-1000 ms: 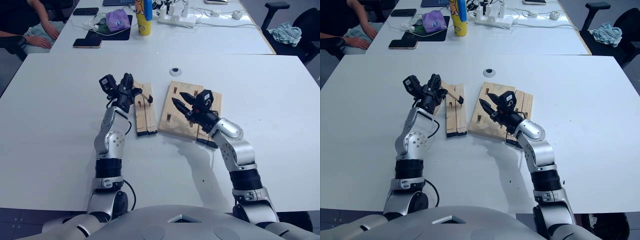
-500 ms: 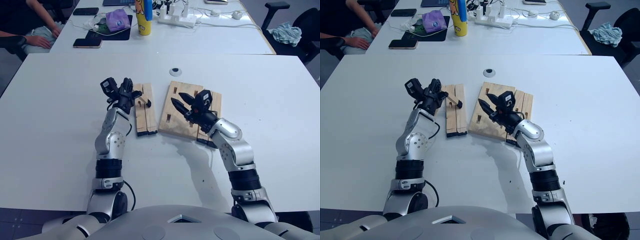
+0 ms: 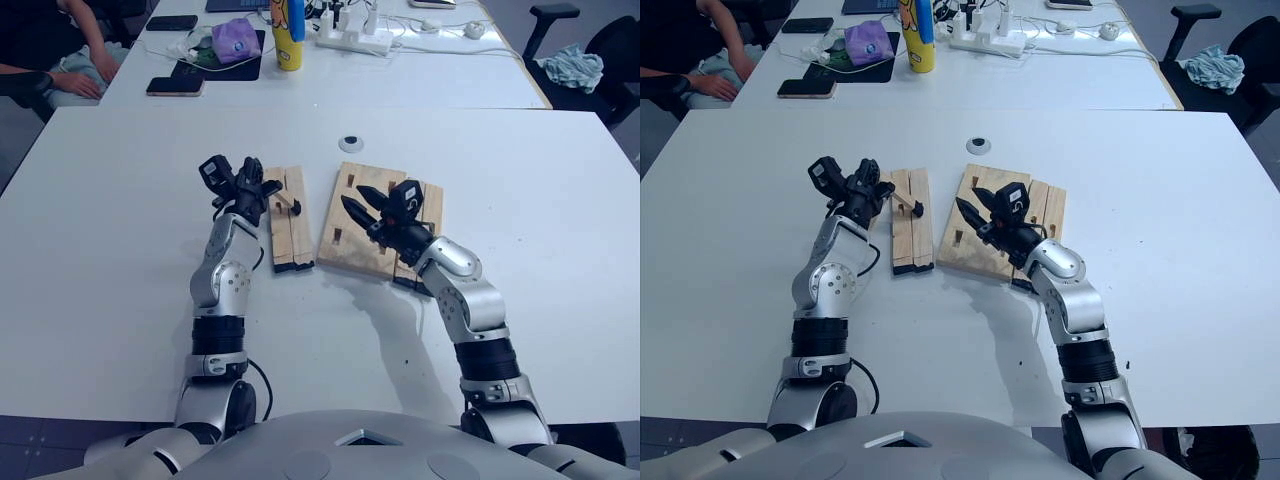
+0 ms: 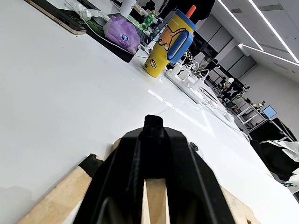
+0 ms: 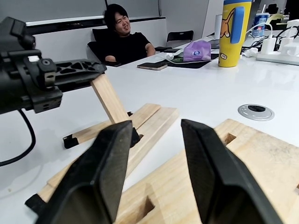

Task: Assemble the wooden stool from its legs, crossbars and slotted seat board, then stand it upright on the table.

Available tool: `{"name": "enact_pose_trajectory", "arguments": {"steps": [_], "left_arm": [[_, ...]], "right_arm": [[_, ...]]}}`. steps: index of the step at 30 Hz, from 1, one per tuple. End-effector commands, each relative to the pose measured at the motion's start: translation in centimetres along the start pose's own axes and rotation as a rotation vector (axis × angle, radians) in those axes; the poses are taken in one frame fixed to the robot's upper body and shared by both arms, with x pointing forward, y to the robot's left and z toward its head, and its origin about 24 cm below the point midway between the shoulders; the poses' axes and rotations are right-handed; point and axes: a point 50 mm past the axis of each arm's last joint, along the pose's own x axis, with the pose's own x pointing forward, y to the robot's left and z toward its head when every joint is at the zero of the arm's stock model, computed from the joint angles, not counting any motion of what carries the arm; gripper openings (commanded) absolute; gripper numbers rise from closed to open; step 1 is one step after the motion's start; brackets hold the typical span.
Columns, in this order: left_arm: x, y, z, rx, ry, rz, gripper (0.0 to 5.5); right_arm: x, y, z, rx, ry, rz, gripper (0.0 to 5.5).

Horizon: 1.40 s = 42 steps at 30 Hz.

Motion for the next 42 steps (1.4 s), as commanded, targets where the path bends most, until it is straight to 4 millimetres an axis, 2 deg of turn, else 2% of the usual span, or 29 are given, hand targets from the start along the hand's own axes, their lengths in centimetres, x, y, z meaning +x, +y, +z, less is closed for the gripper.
{"name": "enact_pose_trajectory", "arguments": {"steps": [1, 10, 13, 22, 33, 39, 42], "left_arm": [[0.0, 0.3, -2.0, 0.012, 0.086, 0.05, 0.44], [0.6, 0.5, -1.6, 0.126, 0.087, 0.095, 0.44], [0.6, 0.3, -1.5, 0.153, 0.081, 0.088, 0.44], [0.6, -0.7, -2.3, 0.196, 0.123, 0.065, 0.44], [0.6, -1.6, -3.0, 0.189, 0.166, 0.054, 0.44], [0.3, -2.5, -3.1, 0.203, 0.187, 0.02, 0.44], [0.1, -2.6, -3.2, 0.275, 0.194, 0.0, 0.44]], "right_arm": [[0.3, 0.2, 0.5, -0.001, -0.018, -0.003, 1.94], [0.3, 0.8, 0.1, -0.042, 0.008, 0.025, 1.94], [0.3, 1.6, -1.0, -0.129, 0.08, 0.079, 1.94], [0.4, 3.8, -4.0, -0.223, 0.257, 0.198, 1.94], [0.4, 5.7, -6.4, -0.303, 0.45, 0.318, 1.94], [0.5, 6.4, -6.8, -0.348, 0.497, 0.343, 1.94], [0.7, 6.3, -6.7, -0.348, 0.507, 0.311, 1.94]]}}
